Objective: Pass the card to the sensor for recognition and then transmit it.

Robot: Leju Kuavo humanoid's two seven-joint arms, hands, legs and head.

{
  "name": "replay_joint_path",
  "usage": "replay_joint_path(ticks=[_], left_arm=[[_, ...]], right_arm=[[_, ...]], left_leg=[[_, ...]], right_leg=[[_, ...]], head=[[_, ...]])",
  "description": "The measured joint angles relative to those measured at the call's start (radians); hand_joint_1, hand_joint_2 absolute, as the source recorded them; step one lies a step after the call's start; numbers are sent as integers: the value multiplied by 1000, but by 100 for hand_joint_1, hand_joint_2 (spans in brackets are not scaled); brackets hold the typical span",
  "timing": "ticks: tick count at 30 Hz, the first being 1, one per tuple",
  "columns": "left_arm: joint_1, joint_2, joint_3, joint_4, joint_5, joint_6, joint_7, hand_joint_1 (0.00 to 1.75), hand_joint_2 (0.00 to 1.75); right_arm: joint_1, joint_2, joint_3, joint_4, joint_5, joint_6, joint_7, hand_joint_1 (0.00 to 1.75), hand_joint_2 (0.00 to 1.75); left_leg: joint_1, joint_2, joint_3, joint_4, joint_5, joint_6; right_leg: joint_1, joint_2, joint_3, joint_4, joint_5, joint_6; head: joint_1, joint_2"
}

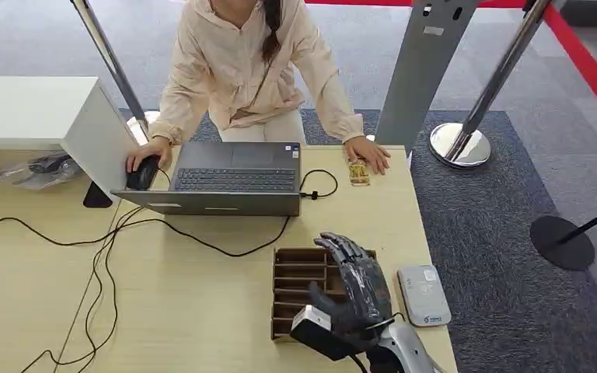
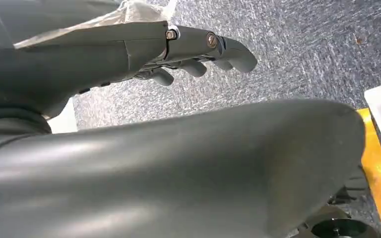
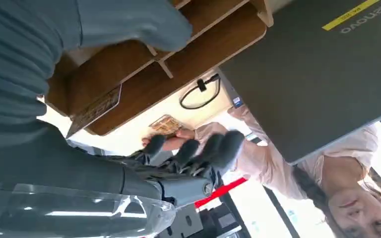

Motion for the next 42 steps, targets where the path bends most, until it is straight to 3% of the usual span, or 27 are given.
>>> replay_joint_path(ticks=[8, 20, 21, 22, 23, 24, 25, 26, 34, 42], left_arm=[[0, -3, 0, 0, 0, 1, -12, 0, 0], [0, -5, 0, 0, 0, 3, -25, 0, 0], [0, -5, 0, 0, 0, 3, -25, 0, 0], [0, -5, 0, 0, 0, 3, -25, 0, 0], [0, -5, 0, 0, 0, 3, -25, 0, 0], [1, -5, 0, 0, 0, 3, -25, 0, 0], [0, -5, 0, 0, 0, 3, -25, 0, 0], [0, -5, 0, 0, 0, 3, -25, 0, 0], [1, -5, 0, 0, 2, 3, -25, 0, 0], [2, -5, 0, 0, 8, 6, -29, 0, 0]], right_arm=[[-2, 3, 0, 6, 8, -3, 2, 145, 175], [-4, 3, 0, 10, 11, -8, 3, 133, 175], [-4, 3, 0, 10, 11, -8, 3, 122, 175], [-4, 3, 0, 10, 11, -9, 3, 93, 175], [-4, 3, 0, 10, 11, -9, 3, 35, 175], [-4, 3, 0, 10, 12, -9, 3, 35, 175], [-4, 3, 0, 10, 16, -9, 3, 5, 175], [-4, 3, 0, 10, 22, -10, 6, 0, 175], [-4, -13, -10, 8, 163, 4, 72, 0, 175], [-2, -85, -61, -53, 239, 110, 94, 7, 175]], left_leg=[[0, 0, 0, 0, 0, 0], [0, 0, 0, 0, 0, 0], [0, 0, 0, 0, 0, 0], [0, 0, 0, 0, 0, 0], [0, 0, 0, 0, 0, 0], [0, 0, 0, 0, 0, 0], [0, 0, 0, 0, 0, 0], [0, 0, 0, 0, 0, 0], [0, 0, 0, 0, 0, 0], [0, 0, 1, 1, 0, 0]], right_leg=[[0, 0, 0, 0, 0, 0], [0, 0, 0, 0, 0, 0], [0, 0, 0, 0, 0, 0], [0, 0, 0, 0, 0, 0], [0, 0, 0, 0, 0, 0], [0, 0, 0, 0, 0, 0], [0, 0, 0, 0, 0, 0], [0, 0, 0, 0, 0, 0], [0, 0, 0, 0, 0, 0], [0, 0, 0, 0, 0, 0]], head=[[0, 0], [0, 0], [0, 0], [0, 0], [0, 0], [0, 0], [0, 0], [0, 0], [0, 0], [0, 0]])
